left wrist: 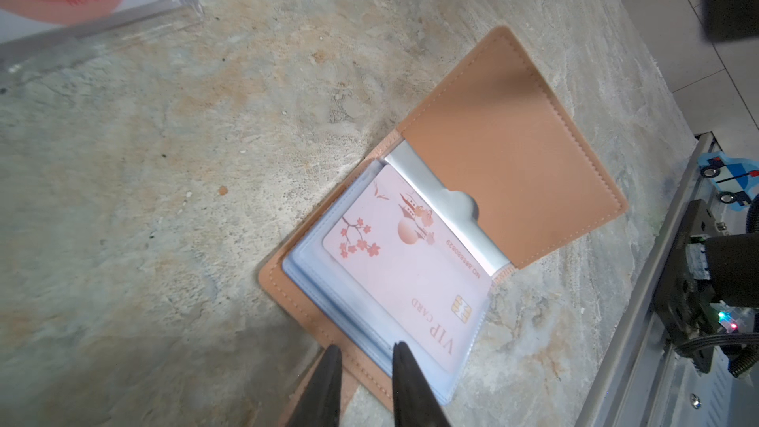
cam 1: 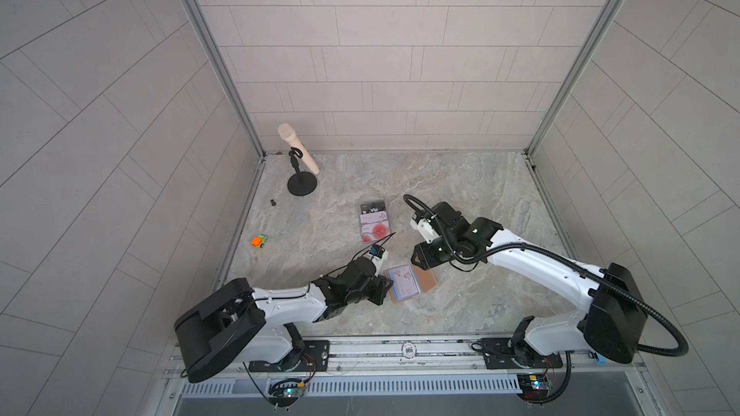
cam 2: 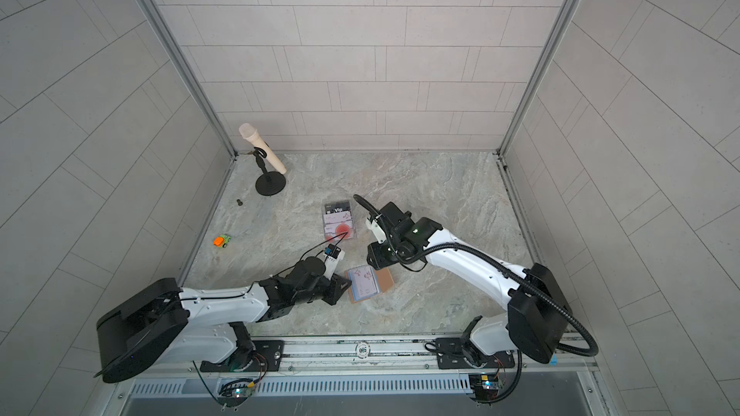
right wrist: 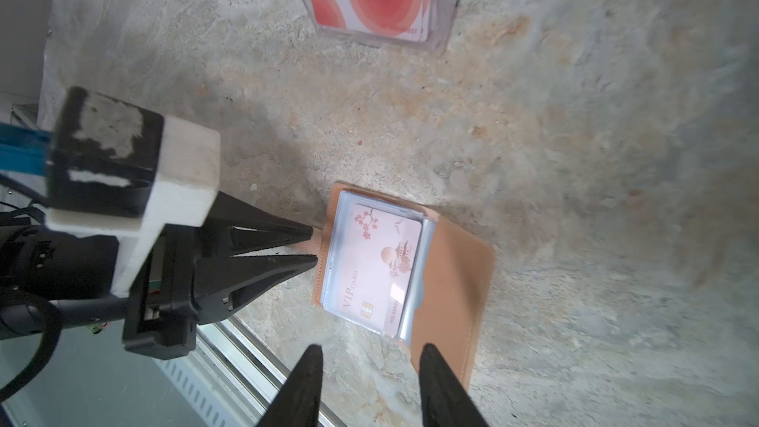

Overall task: Take the credit cards out of the card holder
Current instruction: Rotate the card holder at the center of the table.

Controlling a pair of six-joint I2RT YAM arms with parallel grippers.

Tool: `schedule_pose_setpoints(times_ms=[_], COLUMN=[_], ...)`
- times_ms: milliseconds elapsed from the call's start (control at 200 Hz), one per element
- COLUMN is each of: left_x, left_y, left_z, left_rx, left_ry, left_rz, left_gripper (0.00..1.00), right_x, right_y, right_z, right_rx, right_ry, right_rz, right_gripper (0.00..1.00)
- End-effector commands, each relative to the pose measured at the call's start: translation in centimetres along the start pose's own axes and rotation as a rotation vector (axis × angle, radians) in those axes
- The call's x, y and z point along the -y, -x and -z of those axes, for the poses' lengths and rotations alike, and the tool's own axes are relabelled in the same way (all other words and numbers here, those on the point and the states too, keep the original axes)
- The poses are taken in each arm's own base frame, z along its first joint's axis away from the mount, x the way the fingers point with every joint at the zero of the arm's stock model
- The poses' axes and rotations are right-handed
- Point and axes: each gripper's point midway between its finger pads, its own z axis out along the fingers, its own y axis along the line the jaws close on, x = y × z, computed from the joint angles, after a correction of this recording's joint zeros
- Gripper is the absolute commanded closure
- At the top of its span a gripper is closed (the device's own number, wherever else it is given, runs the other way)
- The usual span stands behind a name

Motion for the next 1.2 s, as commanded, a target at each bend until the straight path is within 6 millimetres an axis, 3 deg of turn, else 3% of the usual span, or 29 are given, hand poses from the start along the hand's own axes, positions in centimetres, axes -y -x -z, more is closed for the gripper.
schedule_pose_setpoints(times_ms=[0, 210, 536, 796, 1192], left_x=[1.2, 1.6, 0.9, -0.1, -0.7], left_y=[1.6, 2.3, 1.1, 0.0, -1.3], left_z=[-0.2, -0.8, -1.7, -1.9, -2.2], left_rx=[0.035, 0.046, 0.012, -0.012, -0.057], left_ry=[-0.031, -0.038, -0.022, 0.009, 0.039], left_rz=[-0.031, -0.045, -0.035, -0.005, 0.010], left_gripper=[0.73, 0.73, 0.73, 0.75, 0.77], right_x=[-0.9, 1.1, 3.4, 3.1, 1.9], right_y=[-0.7, -1.9, -3.5, -3.9, -4.4], right_z=[-2.5, -6.0, -8.4, -8.6, -9.2], right_rx=[-0.045, -0.121, -0.180, -0.181, -0.194], right_ry=[0.079, 0.030, -0.049, -0.010, 0.198], right_rz=[-0.020, -0.041, -0.036, -0.040, -0.129], right_gripper=[0.59, 0.59, 0.57, 0.53, 0.54])
